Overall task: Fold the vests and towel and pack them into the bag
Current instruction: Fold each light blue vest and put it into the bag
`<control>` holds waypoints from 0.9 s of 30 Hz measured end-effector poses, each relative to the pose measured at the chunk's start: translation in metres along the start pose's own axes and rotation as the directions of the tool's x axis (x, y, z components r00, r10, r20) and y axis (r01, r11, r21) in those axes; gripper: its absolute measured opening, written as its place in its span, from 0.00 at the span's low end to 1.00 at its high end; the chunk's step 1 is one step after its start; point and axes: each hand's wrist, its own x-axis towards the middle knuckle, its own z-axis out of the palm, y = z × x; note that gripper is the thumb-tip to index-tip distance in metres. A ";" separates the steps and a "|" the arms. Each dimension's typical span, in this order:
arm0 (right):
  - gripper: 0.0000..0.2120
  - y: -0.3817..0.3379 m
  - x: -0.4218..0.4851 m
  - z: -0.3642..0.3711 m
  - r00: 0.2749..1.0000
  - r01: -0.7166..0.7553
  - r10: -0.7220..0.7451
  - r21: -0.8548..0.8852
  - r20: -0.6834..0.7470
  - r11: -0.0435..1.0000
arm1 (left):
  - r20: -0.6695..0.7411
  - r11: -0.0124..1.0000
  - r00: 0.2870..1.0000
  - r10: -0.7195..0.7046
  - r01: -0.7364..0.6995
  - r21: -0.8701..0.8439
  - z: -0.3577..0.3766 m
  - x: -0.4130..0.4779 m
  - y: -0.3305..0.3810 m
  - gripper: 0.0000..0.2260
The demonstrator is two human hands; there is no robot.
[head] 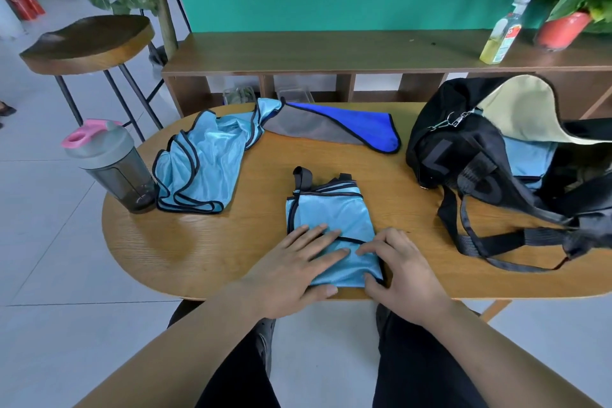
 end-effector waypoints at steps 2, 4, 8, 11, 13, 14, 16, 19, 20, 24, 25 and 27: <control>0.20 -0.001 0.000 -0.003 0.999 -0.020 0.019 0.008 0.046 1.000 | -0.018 1.000 1.000 -0.012 0.012 0.001 0.001 -0.002 0.002 0.27; 0.21 -0.003 0.000 -0.005 0.997 -0.033 0.033 -0.004 0.073 0.999 | -0.040 1.000 0.999 -0.029 0.029 0.004 0.002 -0.003 0.002 0.24; 0.19 -0.007 -0.005 -0.006 0.999 0.002 -0.001 -0.040 0.034 0.999 | -0.049 0.999 0.998 -0.047 0.046 -0.029 0.002 -0.004 0.002 0.23; 0.14 -0.008 -0.010 -0.007 0.999 0.032 -0.031 -0.067 0.013 0.997 | -0.043 0.999 0.999 -0.033 0.031 -0.034 0.002 -0.004 0.002 0.23; 0.12 -0.007 -0.014 -0.010 0.999 0.039 -0.037 -0.105 0.021 0.994 | -0.032 0.999 0.999 -0.016 0.015 -0.029 -0.001 -0.003 0.003 0.23; 0.11 -0.007 -0.016 -0.013 0.999 0.046 -0.043 -0.132 0.025 0.990 | -0.025 1.000 1.000 -0.004 0.004 -0.027 -0.003 -0.004 0.004 0.23; 0.08 -0.007 -0.018 -0.017 0.997 0.078 -0.076 -0.156 0.021 0.985 | -0.029 0.998 1.000 0.007 -0.008 -0.057 -0.006 -0.005 0.005 0.24; 0.07 -0.007 -0.006 -0.018 0.994 0.086 -0.094 -0.121 -0.058 0.989 | -0.117 0.953 0.986 -0.116 0.077 -0.294 -0.015 -0.002 0.010 0.26; 0.09 -0.007 0.003 -0.017 0.994 0.051 -0.062 -0.120 -0.093 0.991 | -0.142 0.916 0.969 -0.202 0.135 -0.377 -0.017 0.004 0.011 0.26; 0.23 -0.013 0.053 0.001 0.975 -0.222 0.213 -0.232 -0.063 0.947 | -0.107 0.835 0.855 -0.508 0.458 -0.305 -0.018 0.042 0.014 0.29; 0.26 -0.016 0.065 0.008 0.961 -0.269 0.276 -0.260 -0.008 0.927 | -0.074 0.826 0.842 -0.535 0.503 -0.253 -0.015 0.049 0.014 0.31; 0.30 -0.017 0.077 0.023 0.938 -0.288 0.334 -0.323 0.095 0.902 | -0.057 0.845 0.849 -0.526 0.513 -0.151 -0.002 0.054 0.013 0.35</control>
